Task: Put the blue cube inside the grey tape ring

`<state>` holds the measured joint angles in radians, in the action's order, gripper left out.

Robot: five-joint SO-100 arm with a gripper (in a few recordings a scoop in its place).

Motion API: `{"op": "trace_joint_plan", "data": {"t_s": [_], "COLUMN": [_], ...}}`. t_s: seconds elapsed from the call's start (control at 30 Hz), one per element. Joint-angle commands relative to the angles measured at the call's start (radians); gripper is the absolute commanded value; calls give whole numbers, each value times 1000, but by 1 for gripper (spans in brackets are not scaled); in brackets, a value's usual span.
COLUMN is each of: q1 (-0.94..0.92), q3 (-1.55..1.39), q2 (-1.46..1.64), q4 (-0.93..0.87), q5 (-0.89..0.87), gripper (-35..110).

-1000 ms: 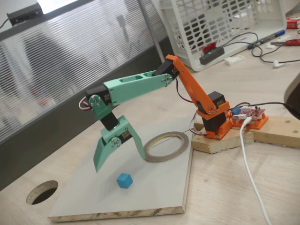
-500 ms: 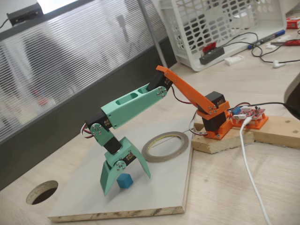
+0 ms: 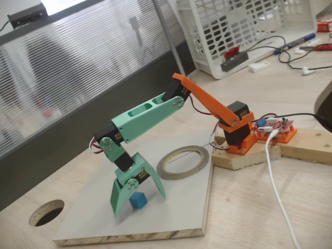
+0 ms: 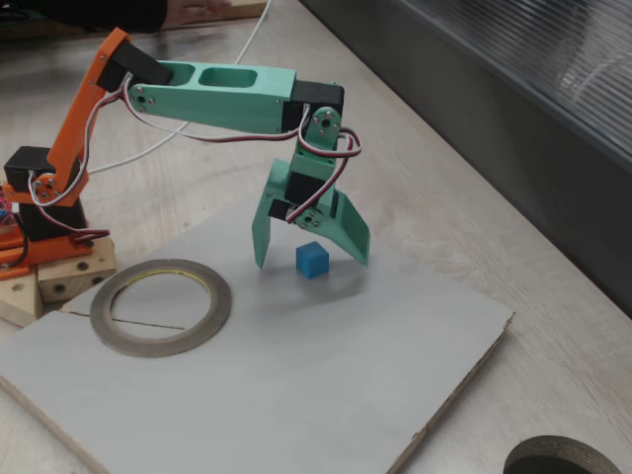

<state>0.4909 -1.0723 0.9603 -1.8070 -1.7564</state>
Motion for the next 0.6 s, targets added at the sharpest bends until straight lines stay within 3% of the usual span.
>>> {"op": "trace_joint_plan", "data": {"t_s": [0.0, 0.3, 0.57], "q1": [8, 5, 5], "q3": [11, 120, 137], "q2": [29, 31, 25], "q4": [-5, 198, 215], "q5": [-15, -9, -15], "gripper": [86, 44, 31]}}
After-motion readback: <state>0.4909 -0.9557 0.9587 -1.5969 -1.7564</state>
